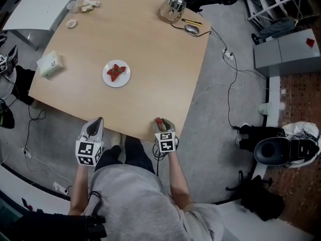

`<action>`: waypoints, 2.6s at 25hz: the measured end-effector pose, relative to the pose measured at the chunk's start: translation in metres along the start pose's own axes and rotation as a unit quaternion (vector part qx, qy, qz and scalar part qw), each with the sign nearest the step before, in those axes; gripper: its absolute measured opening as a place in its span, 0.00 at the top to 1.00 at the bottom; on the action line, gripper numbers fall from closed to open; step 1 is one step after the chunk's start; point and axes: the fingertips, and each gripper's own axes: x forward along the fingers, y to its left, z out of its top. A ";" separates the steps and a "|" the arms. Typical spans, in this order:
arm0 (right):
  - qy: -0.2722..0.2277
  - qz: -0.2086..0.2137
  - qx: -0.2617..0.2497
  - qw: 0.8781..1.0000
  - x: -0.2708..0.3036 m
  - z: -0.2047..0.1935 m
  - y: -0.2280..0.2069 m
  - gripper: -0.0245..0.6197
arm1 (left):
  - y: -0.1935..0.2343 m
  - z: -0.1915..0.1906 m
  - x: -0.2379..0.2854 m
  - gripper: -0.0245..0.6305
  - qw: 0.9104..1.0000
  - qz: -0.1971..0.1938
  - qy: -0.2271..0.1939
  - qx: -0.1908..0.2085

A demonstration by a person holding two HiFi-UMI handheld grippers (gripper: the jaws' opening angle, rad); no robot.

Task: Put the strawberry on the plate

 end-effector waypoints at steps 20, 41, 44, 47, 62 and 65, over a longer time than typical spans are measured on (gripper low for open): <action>-0.089 0.076 -0.119 0.986 0.035 0.129 0.061 0.74 | 0.045 -0.006 -0.036 0.93 0.994 0.093 -0.037 -0.049; -0.108 0.139 -0.223 0.959 0.098 0.234 0.112 0.74 | 0.074 -0.009 -0.079 0.93 0.972 0.203 -0.057 -0.105; -0.100 0.144 -0.230 0.957 0.113 0.236 0.112 0.74 | 0.076 -0.009 -0.080 0.93 0.968 0.216 -0.055 -0.111; -0.087 0.149 -0.232 0.957 0.125 0.235 0.110 0.74 | 0.077 -0.007 -0.080 0.93 0.965 0.227 -0.053 -0.117; -0.055 0.171 -0.247 0.952 0.164 0.235 0.113 0.74 | 0.088 0.004 -0.074 0.93 0.956 0.256 -0.046 -0.134; -0.052 0.174 -0.246 0.952 0.168 0.234 0.115 0.74 | 0.090 0.001 -0.075 0.93 0.955 0.261 -0.042 -0.138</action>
